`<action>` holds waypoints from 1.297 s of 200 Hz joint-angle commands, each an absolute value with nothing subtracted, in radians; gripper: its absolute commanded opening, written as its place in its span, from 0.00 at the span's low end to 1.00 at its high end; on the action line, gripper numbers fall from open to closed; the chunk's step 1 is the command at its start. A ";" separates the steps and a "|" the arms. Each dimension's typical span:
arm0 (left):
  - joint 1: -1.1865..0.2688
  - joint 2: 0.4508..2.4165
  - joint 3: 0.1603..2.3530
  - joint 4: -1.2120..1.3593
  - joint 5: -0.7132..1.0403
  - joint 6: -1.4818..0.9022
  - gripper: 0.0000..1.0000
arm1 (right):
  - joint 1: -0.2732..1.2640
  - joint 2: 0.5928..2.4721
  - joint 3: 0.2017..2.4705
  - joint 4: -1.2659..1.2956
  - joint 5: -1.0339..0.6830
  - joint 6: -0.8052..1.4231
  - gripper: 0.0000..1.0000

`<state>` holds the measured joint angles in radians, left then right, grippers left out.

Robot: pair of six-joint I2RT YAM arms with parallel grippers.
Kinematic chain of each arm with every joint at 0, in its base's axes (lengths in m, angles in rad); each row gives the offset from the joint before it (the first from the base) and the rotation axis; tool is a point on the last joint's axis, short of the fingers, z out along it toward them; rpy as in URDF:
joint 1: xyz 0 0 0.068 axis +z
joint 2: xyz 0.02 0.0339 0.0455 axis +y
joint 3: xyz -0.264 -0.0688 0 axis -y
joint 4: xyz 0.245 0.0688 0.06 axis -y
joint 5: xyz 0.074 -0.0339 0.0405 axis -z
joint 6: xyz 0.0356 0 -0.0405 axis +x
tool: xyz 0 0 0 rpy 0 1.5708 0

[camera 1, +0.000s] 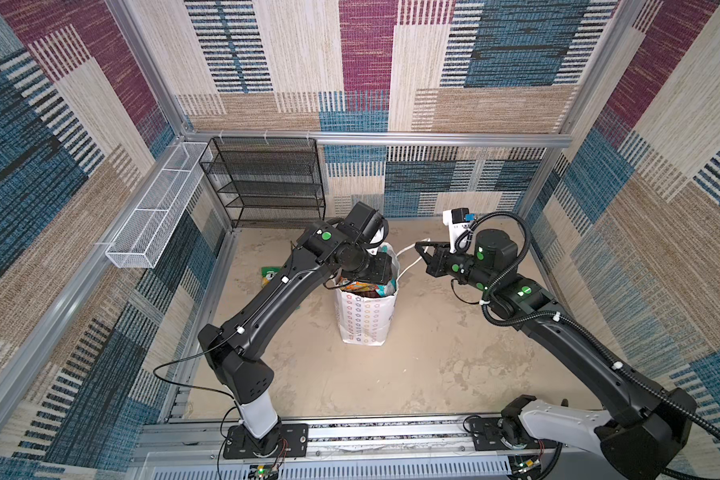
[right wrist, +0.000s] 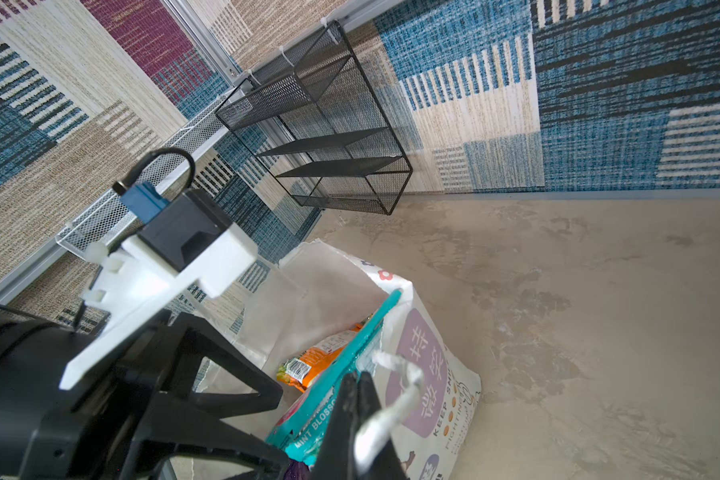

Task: Place the snacks into the paper bag
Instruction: 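Lower the teal packet into the bag and open the left gripper, then withdraw the left gripper up and back toward the green packet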

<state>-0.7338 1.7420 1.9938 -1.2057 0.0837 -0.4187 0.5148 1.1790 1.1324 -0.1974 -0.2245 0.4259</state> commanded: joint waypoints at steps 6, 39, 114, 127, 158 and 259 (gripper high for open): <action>-0.744 1.759 2.006 -1.259 -0.036 -0.382 0.62 | 0.514 1.188 1.136 -0.167 -0.232 0.434 0.00; -0.742 1.801 2.032 -1.259 -0.064 -0.383 0.52 | 0.515 1.184 1.137 -0.171 -0.230 0.434 0.00; -0.776 1.715 2.054 -1.199 -0.021 -0.499 0.00 | 0.515 1.178 1.135 -0.174 -0.222 0.429 0.00; -0.778 1.646 1.959 -1.144 -0.075 -0.529 0.00 | 0.514 1.177 1.132 -0.169 -0.225 0.429 0.00; -0.775 1.578 1.819 -1.110 -0.168 -0.575 0.00 | 0.515 1.182 1.134 -0.171 -0.237 0.431 0.00; -0.711 1.776 1.856 -1.155 -0.185 -0.539 0.06 | 0.515 1.164 1.134 -0.178 -0.216 0.424 0.00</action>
<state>-0.7231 1.7535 1.8599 -1.1141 -0.1608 -0.5529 0.5148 1.1702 1.1324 -0.1978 -0.2249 0.4259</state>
